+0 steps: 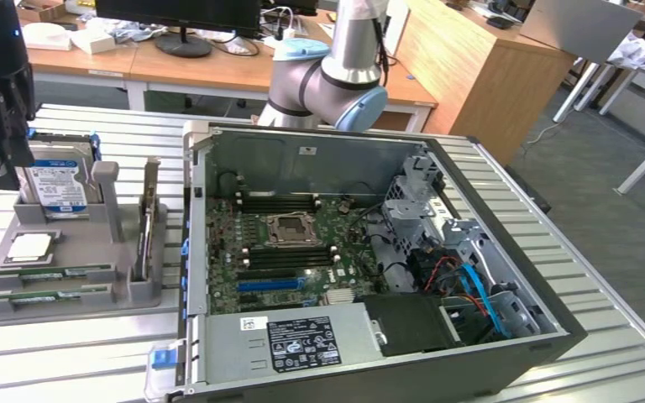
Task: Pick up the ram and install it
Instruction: 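Pick up the ram and move it above insertion slot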
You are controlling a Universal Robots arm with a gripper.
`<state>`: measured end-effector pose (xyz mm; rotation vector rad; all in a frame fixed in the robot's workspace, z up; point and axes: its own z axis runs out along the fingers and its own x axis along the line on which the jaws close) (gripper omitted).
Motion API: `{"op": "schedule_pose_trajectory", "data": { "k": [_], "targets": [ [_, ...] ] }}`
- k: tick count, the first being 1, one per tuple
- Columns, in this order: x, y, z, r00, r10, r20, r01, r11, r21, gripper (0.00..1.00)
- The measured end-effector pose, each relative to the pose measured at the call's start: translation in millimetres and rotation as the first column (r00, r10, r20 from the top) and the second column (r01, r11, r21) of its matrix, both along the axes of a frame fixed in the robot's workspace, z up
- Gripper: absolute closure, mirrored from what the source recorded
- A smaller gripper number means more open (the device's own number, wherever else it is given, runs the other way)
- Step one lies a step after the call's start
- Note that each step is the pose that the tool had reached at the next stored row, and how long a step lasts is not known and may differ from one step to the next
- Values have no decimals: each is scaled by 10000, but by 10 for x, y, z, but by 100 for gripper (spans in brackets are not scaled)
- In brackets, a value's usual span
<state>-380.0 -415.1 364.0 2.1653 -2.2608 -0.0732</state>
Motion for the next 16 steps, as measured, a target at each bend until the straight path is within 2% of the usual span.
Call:
{"op": "schedule_pose_trajectory", "data": {
  "k": [16],
  "targets": [
    [0, 0, -167, 10000, 51, 0, -51, 10000, 0, 57]
  ]
}}
